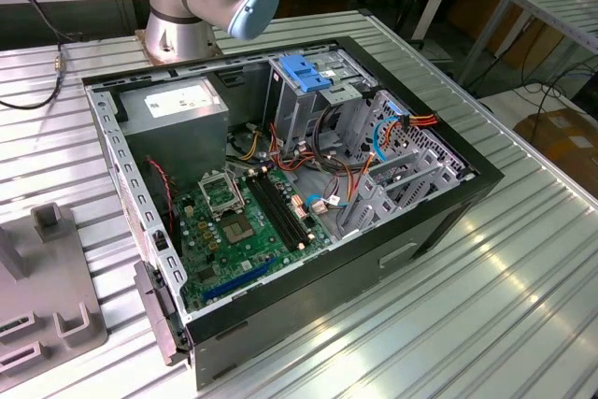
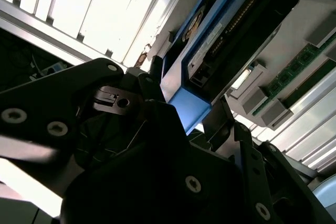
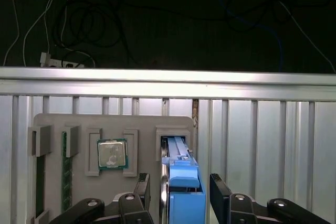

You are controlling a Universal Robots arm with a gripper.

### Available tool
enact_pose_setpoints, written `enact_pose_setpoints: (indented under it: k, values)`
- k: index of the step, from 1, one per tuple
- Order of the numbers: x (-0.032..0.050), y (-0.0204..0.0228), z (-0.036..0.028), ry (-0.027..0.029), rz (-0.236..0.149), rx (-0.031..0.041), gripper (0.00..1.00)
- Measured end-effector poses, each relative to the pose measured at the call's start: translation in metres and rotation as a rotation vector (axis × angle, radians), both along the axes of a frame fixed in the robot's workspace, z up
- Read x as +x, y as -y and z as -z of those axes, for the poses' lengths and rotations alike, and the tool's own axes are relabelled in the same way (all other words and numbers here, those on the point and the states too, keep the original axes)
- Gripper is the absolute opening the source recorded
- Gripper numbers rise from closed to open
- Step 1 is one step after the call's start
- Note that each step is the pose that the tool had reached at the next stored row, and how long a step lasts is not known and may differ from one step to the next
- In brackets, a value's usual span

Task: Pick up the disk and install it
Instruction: 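Pick up the disk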

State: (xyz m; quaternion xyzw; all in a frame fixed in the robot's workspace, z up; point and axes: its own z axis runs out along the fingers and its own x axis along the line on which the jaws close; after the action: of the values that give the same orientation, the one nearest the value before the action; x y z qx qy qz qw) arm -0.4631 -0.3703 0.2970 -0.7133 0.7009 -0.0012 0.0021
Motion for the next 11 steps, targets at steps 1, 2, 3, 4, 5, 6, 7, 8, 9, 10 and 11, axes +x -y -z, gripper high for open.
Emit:
enact_pose_setpoints:
  k: [1, 2, 3, 4, 5, 6, 7, 8, 9, 10, 11]
  values:
    - [0.0, 0.0, 0.0, 0.0, 0.0, 0.0, 0.57]
    - [0.0, 0.0, 0.0, 0.0, 0.0, 0.0, 0.57]
    - [0.0, 0.0, 0.0, 0.0, 0.0, 0.0, 0.56]
    - [0.0, 0.0, 0.0001, -0.0001, 0.0, 0.0, 0.56]
    - [0.0, 0.0, 0.0001, 0.0, 0.0, 0.0, 0.49]
    - [0.0, 0.0, 0.0001, 0.0, 0.0, 0.0, 0.49]
    - [0.0, 0.0, 0.0001, 0.0, 0.0, 0.0, 0.49]
    - [0.0, 0.0, 0.0001, 0.0, 0.0, 0.0, 0.49]
    - [0.0, 0.0, 0.0002, 0.0, 0.0, 0.0, 0.49]
    - [0.0, 0.0, 0.0002, 0.0, 0.0, 0.0, 0.49]
    - [0.0, 0.0, 0.0002, 0.0, 0.0, 0.0, 0.49]
